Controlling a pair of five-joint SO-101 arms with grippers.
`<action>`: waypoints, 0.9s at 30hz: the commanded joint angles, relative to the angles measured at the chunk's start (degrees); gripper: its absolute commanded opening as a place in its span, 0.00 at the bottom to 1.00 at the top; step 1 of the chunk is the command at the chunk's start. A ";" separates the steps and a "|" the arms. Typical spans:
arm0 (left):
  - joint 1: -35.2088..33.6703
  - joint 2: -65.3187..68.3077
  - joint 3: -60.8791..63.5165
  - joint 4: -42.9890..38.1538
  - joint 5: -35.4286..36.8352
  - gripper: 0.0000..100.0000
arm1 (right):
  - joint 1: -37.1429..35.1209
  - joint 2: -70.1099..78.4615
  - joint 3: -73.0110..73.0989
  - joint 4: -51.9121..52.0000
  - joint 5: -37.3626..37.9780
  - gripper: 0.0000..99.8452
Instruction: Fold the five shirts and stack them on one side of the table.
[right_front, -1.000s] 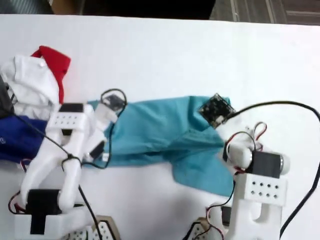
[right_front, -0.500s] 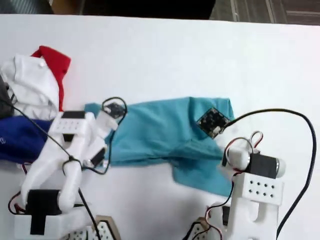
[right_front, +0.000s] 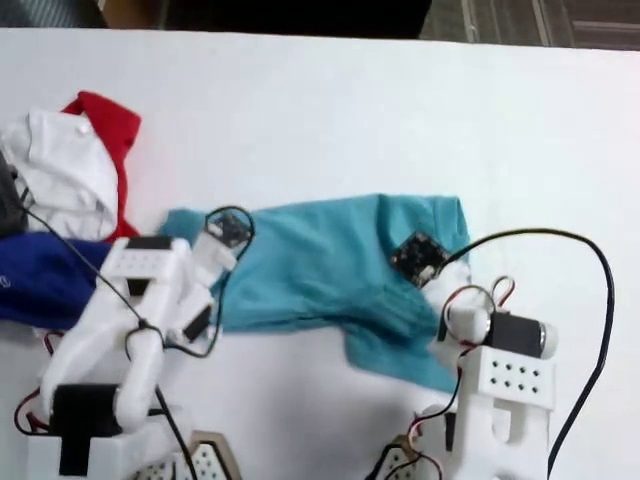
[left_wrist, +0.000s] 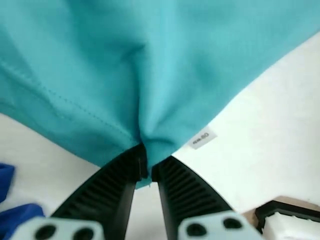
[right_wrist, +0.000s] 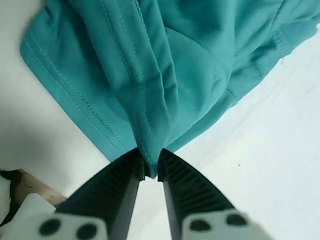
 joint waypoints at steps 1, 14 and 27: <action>0.18 -1.41 0.22 -0.62 -0.26 0.03 | 0.66 -1.36 0.35 -0.84 0.44 0.02; 0.18 -1.41 0.13 -0.62 -0.26 0.03 | 0.75 -1.36 1.76 -0.84 0.00 0.02; 0.09 -1.93 -15.52 14.24 0.00 0.17 | 0.31 -1.36 -5.63 -0.66 -0.09 0.24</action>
